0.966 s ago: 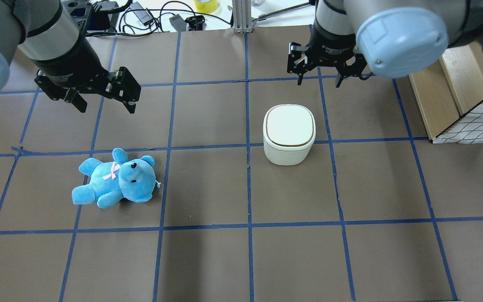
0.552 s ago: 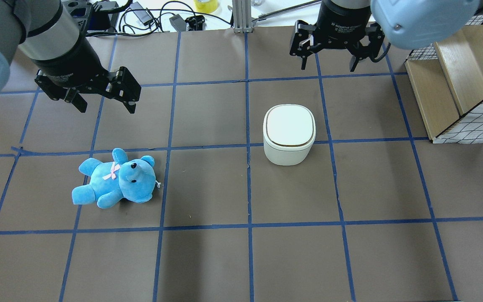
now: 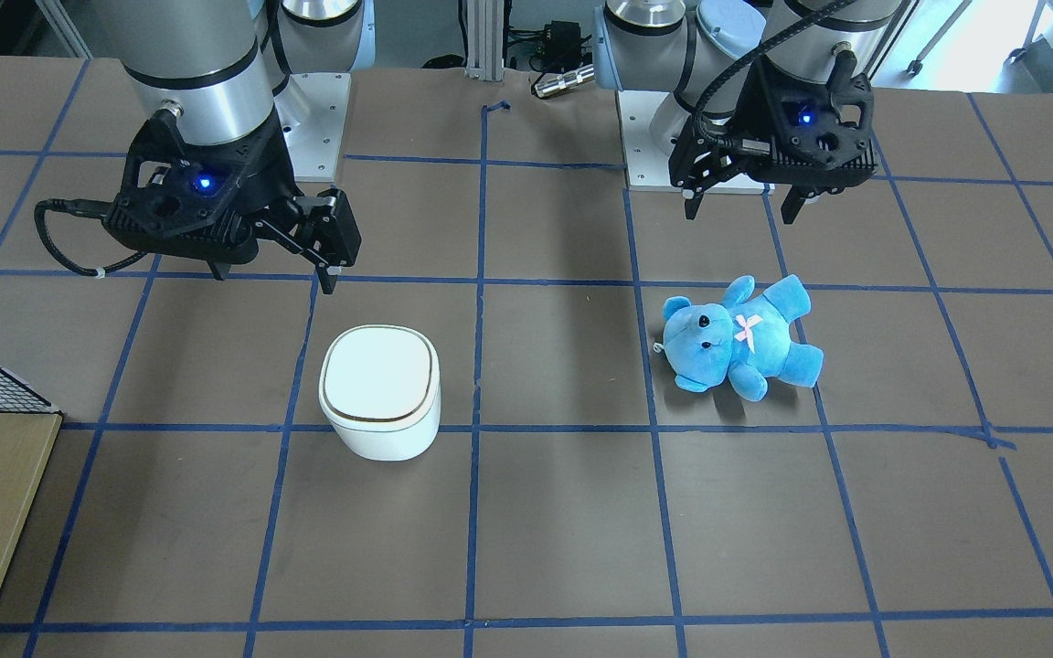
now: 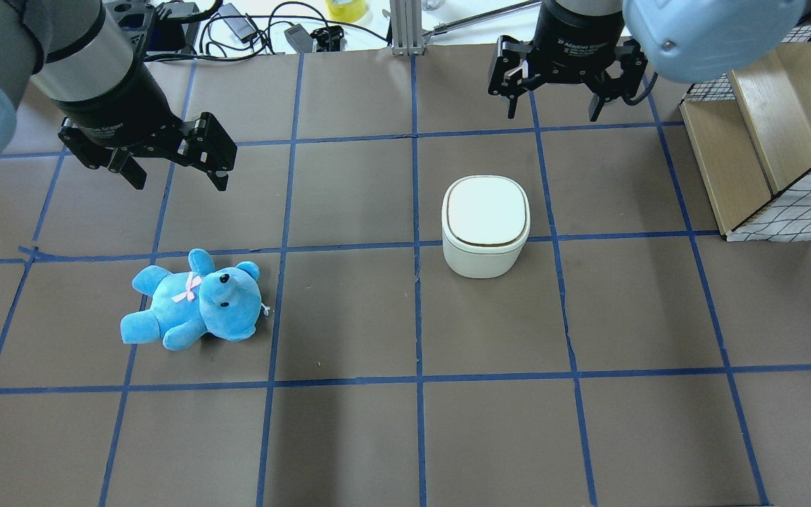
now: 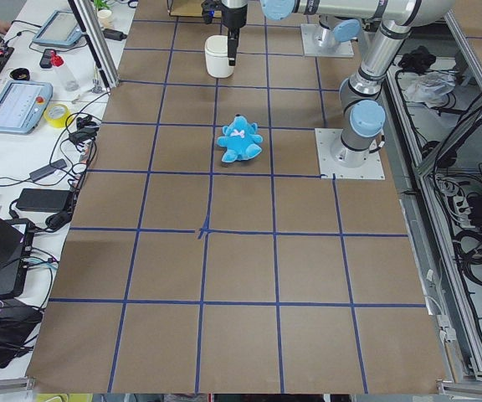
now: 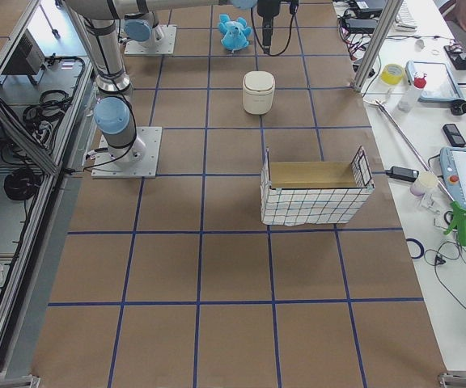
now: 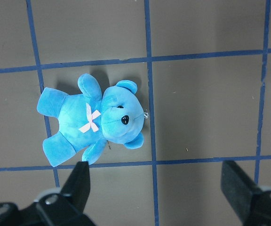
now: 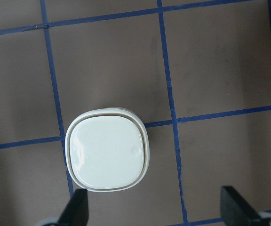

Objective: Open trash can with right arm

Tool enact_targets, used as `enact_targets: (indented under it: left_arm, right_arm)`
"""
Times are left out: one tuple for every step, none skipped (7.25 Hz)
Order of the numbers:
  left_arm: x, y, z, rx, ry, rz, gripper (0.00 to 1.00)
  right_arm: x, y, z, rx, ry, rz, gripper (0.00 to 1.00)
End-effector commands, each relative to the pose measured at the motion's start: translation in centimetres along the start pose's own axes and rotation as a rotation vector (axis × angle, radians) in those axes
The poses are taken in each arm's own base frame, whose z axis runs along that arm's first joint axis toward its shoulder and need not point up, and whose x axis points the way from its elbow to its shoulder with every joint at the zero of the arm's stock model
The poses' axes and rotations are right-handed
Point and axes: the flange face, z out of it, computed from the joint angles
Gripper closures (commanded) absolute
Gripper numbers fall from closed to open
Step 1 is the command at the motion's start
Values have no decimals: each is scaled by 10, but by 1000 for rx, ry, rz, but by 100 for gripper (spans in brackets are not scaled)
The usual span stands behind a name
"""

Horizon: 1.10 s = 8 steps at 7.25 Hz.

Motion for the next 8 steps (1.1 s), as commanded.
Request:
enact_targets:
  left_arm:
    - [0, 0, 0, 0, 0, 0, 0]
    - [0, 0, 0, 0, 0, 0, 0]
    - [0, 0, 0, 0, 0, -1, 0]
    - [0, 0, 0, 0, 0, -1, 0]
    - [0, 0, 0, 0, 0, 0, 0]
    - [0, 0, 0, 0, 0, 0, 0]
    - [0, 0, 0, 0, 0, 0, 0]
    - [0, 0, 0, 0, 0, -1, 0]
  right_arm:
    - [0, 0, -3, 5, -5, -1, 0]
    - [0, -1, -4, 6, -7, -1, 0]
    - [0, 0, -3, 5, -6, -1, 0]
    - [0, 0, -2, 3, -3, -1, 0]
    - [0, -1, -7, 13, -7, -1, 0]
    - [2, -1, -11, 14, -7, -1, 0]
    - [4, -1, -14, 18, -6, -19, 0]
    - [4, -1, -14, 19, -6, -27, 0]
